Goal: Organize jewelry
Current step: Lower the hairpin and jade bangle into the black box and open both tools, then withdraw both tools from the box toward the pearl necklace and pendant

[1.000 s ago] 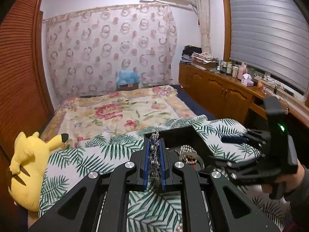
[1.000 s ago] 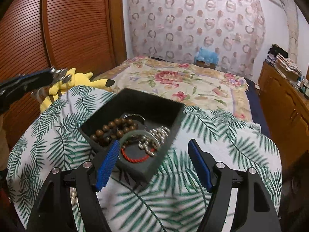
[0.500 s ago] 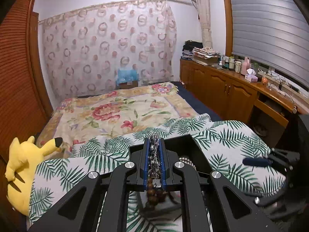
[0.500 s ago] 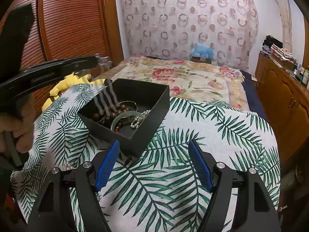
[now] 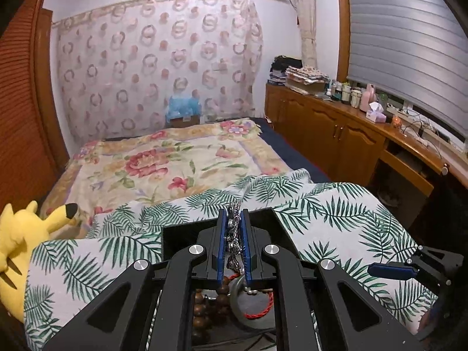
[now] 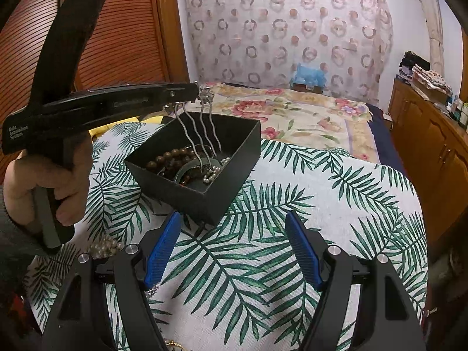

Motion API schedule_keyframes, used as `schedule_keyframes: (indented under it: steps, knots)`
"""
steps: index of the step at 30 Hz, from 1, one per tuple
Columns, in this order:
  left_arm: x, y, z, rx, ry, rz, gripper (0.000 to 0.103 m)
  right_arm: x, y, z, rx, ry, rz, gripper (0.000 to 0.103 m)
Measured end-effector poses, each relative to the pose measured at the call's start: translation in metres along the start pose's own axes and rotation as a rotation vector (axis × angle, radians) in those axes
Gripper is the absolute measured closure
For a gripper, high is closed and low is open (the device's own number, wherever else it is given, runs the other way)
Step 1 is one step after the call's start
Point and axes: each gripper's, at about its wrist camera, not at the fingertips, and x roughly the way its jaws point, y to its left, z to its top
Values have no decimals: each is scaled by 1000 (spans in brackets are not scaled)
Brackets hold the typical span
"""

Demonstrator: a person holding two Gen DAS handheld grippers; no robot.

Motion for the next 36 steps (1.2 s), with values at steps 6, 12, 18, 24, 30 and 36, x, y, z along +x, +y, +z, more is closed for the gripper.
schedule_keyframes:
  steps: [6,12,18,24,30,36]
  knots:
    - [5,1,-3,-2,16,-13,94,0,1,-1,-5,1,-1,27]
    - [6,4,-8,10,49,-5,85,-2,4,-3,-9,-9,-5,27]
    - [-16,12,-18,33,55,5,72,-7,14,-6,-34,-14,-13,27]
    - [-49,23,-43,35,75,-4,65,-13,24,-12,-42,-12,17,27]
    - [-75,34,-73,29,98,-12,58,-12,38,-25,-73,24,27,27]
    - [-92,40,-104,-5,139,-34,58,-19,49,-40,-77,37,33,27]
